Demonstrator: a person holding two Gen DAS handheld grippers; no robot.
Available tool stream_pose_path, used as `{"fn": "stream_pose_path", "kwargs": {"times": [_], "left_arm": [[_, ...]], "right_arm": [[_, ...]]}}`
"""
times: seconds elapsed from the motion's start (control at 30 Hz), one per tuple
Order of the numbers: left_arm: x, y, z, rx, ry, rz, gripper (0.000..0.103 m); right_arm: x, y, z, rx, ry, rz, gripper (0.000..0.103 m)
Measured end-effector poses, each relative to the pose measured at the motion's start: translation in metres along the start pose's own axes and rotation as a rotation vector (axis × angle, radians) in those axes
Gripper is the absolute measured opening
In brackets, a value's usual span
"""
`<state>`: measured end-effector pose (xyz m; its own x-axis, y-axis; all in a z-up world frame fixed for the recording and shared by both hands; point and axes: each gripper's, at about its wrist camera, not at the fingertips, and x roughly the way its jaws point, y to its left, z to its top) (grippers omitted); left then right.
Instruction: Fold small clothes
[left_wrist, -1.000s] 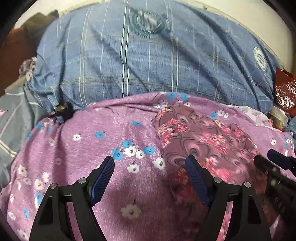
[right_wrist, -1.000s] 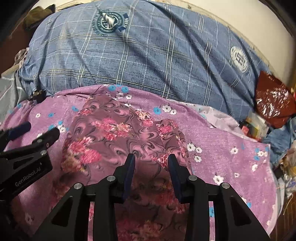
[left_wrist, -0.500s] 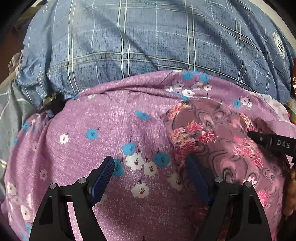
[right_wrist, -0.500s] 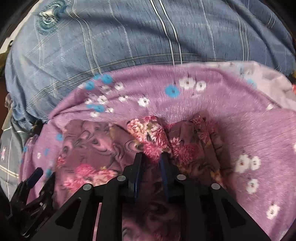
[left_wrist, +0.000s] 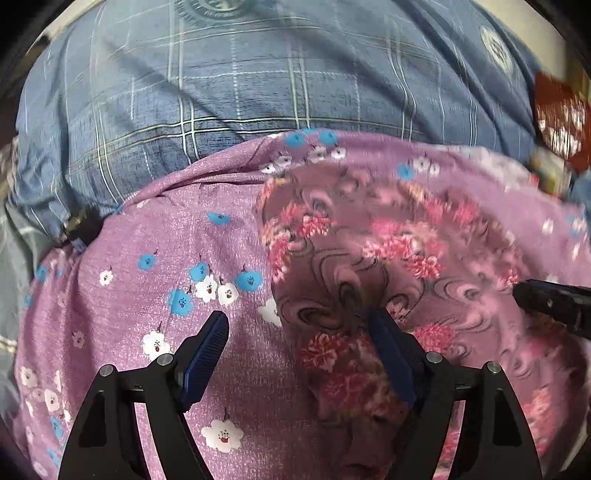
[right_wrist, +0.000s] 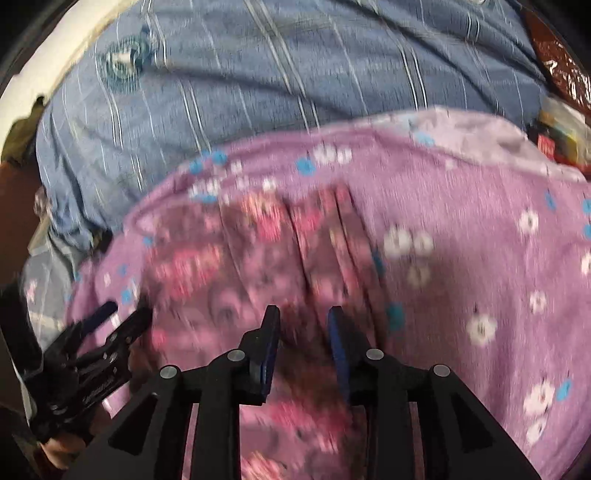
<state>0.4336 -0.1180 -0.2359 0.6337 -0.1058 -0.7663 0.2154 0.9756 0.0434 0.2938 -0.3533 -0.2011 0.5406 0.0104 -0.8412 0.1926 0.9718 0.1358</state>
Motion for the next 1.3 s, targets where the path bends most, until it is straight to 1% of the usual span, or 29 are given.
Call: {"fn": "stream_pose_path", "kwargs": {"times": [0.07, 0.13, 0.2, 0.27, 0.3, 0.33, 0.4, 0.43, 0.47, 0.53, 0.57, 0.6, 0.67, 0.73, 0.77, 0.83, 0.9, 0.97, 1.0, 1.13, 1.17, 1.23, 1.3], "left_arm": [[-0.003, -0.002, 0.000, 0.009, -0.007, 0.007, 0.078], [-0.011, 0.000, -0.001, -0.009, -0.017, -0.010, 0.077], [-0.026, 0.002, -0.003, -0.018, -0.050, -0.025, 0.077], [-0.039, 0.002, -0.008, 0.008, -0.076, -0.029, 0.078], [-0.043, -0.001, -0.013, 0.035, -0.074, -0.029, 0.078], [-0.044, -0.004, -0.019, 0.057, -0.062, -0.029, 0.078], [-0.037, -0.012, -0.030, 0.103, -0.023, -0.019, 0.078], [-0.035, -0.015, -0.034, 0.116, -0.021, -0.012, 0.079], [-0.034, -0.016, -0.036, 0.121, -0.026, -0.010, 0.079], [-0.037, -0.011, -0.032, 0.100, -0.024, -0.032, 0.078], [-0.041, -0.006, -0.029, 0.071, -0.024, -0.056, 0.078], [-0.048, 0.002, -0.026, 0.030, -0.040, -0.077, 0.078], [-0.058, 0.015, -0.019, -0.023, -0.086, -0.085, 0.078], [-0.061, 0.024, -0.016, -0.039, -0.104, -0.074, 0.078], [-0.059, 0.027, -0.017, -0.042, -0.094, -0.065, 0.078], [-0.046, 0.027, -0.020, -0.046, -0.046, -0.051, 0.078], [-0.023, 0.024, -0.024, -0.047, 0.043, -0.051, 0.079], [-0.022, 0.026, -0.023, -0.075, 0.035, -0.059, 0.080], [-0.025, 0.026, -0.020, -0.070, 0.038, -0.066, 0.078], [-0.039, 0.031, -0.014, -0.079, -0.018, -0.094, 0.077], [-0.043, 0.034, -0.013, -0.088, -0.029, -0.112, 0.077], [-0.047, 0.037, -0.014, -0.099, -0.049, -0.121, 0.078], [-0.051, 0.040, -0.017, -0.104, -0.064, -0.100, 0.078]], "right_arm": [[-0.001, -0.002, -0.009, -0.007, -0.019, -0.001, 0.034], [-0.011, -0.007, -0.012, 0.019, -0.024, 0.020, 0.035], [-0.027, -0.011, -0.018, 0.040, -0.070, 0.050, 0.037], [-0.039, -0.011, -0.026, 0.030, -0.093, 0.059, 0.037], [-0.041, -0.010, -0.029, 0.026, -0.096, 0.063, 0.037], [-0.042, -0.009, -0.032, 0.022, -0.091, 0.065, 0.038], [-0.029, -0.008, -0.038, 0.018, -0.045, 0.041, 0.039], [-0.016, -0.009, -0.041, 0.019, -0.002, 0.011, 0.040], [-0.010, -0.009, -0.043, 0.019, 0.015, 0.004, 0.040], [-0.011, -0.008, -0.043, 0.014, -0.002, 0.000, 0.042], [-0.015, -0.008, -0.041, 0.020, -0.016, 0.012, 0.043], [-0.019, -0.009, -0.041, 0.030, -0.037, 0.031, 0.043], [-0.026, -0.011, -0.039, 0.048, -0.071, 0.043, 0.043], [-0.030, -0.007, -0.039, 0.024, -0.097, 0.043, 0.043], [-0.030, -0.004, -0.039, 0.013, -0.099, 0.037, 0.043], [-0.023, 0.001, -0.040, -0.001, -0.086, 0.011, 0.043], [-0.007, 0.003, -0.040, -0.006, -0.035, -0.008, 0.043], [-0.006, 0.004, -0.039, -0.011, -0.032, -0.019, 0.044], [-0.008, 0.003, -0.038, -0.012, -0.036, -0.013, 0.045], [-0.020, -0.010, -0.032, 0.027, -0.077, 0.034, 0.044], [-0.025, -0.014, -0.030, 0.039, -0.098, 0.044, 0.044], [-0.035, -0.020, -0.028, 0.057, -0.145, 0.067, 0.044], [-0.043, -0.023, -0.026, 0.069, -0.193, 0.093, 0.044]]}}
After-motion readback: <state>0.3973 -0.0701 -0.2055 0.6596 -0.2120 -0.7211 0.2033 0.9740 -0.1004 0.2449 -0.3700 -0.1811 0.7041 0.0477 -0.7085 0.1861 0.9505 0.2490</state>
